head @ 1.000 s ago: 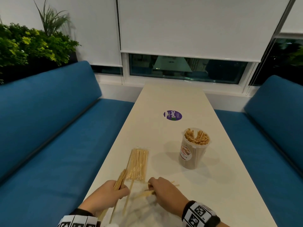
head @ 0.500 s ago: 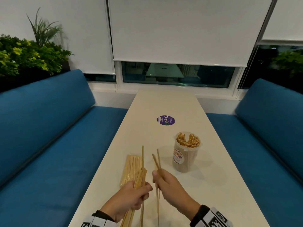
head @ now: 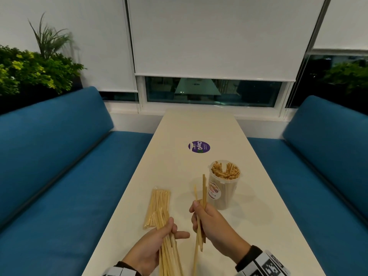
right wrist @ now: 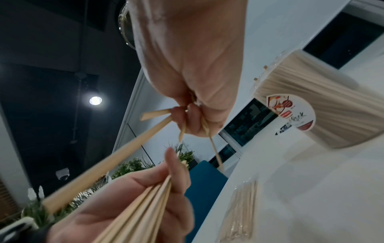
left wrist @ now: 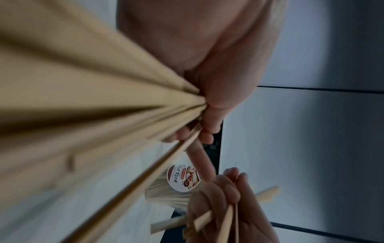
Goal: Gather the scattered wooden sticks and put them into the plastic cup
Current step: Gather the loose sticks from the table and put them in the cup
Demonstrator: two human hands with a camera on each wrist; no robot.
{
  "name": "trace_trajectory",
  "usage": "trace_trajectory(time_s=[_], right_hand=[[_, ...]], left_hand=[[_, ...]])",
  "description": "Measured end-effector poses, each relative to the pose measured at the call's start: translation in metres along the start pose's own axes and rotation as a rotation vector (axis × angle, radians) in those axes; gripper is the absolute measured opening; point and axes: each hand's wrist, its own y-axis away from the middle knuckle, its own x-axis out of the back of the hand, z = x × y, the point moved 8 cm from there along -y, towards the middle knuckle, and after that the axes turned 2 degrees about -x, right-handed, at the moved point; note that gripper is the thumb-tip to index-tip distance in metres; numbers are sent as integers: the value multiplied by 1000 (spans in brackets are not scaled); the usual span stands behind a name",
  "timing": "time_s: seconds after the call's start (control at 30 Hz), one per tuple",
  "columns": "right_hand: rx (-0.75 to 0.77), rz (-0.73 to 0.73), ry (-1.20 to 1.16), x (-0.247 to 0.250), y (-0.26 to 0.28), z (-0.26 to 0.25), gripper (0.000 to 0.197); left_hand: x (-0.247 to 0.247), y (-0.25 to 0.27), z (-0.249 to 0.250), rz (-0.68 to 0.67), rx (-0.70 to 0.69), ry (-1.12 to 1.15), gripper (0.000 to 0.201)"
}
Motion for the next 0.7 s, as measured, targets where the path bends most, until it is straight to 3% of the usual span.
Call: trace_trajectory(time_s=[0.2,0.4,0.63,0.7], right_hand=[[2,28,161,-8,-5,-3,27],[41,85,228,-10,-5,-6,30],[85,161,523,-5,-6,-10,31],[62,160,515,-3,-9,-5,30]], left_hand=[[-16,4,-4,-51,29,142,33],[-37,5,-5,-62,-45,59,34],[-52,6,-5,-139,-77,33,44],[-52,6,0,-153,-113,53,39]])
